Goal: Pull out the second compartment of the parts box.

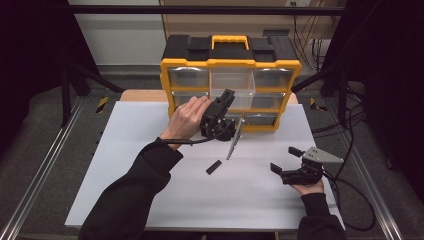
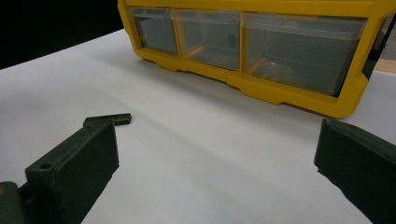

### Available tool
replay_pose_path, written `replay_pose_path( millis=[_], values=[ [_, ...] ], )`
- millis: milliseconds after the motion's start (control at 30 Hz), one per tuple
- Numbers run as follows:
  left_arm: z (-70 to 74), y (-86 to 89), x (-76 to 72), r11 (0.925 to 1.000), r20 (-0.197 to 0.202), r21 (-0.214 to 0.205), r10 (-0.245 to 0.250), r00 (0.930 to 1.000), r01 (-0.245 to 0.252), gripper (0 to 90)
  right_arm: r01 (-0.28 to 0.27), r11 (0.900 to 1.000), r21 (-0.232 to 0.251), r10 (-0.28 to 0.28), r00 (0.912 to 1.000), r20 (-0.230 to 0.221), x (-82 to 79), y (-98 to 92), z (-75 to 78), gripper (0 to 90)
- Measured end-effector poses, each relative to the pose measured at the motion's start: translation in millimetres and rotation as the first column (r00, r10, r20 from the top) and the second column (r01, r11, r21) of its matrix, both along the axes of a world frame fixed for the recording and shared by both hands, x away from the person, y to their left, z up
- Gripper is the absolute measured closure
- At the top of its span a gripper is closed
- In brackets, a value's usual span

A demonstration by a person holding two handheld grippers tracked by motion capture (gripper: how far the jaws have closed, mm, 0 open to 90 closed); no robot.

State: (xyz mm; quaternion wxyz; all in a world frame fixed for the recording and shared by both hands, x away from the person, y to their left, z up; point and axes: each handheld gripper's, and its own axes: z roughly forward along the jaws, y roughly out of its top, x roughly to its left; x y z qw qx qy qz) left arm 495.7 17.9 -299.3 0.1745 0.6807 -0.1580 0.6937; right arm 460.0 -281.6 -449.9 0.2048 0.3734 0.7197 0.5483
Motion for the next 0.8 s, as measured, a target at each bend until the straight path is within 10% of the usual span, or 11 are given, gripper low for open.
replay_pose_path(
  millis=[400,667,800],
  values=[
    [10.3,3.0,-3.2,0.9914,-0.141,-0.124,-0.058,0.9884,0.04,66.6,0.0,1.0,0.001,0.0,1.0,0.002,-0.1,-0.3,0.2,0.2],
    [18.7,7.4,-6.5,0.9636,-0.272,-0.266,-0.105,0.9565,0.03,48.1,-0.001,1.0,0.001,0.001,1.0,0.0,-0.1,-0.3,0.2,0.2],
    [24.6,10.4,-7.5,0.9408,-0.348,-0.339,-0.127,0.9289,0.002,38.5,-0.001,1.0,0.003,0.001,1.0,0.0,-0.2,-0.4,0.3,0.2]
  ],
)
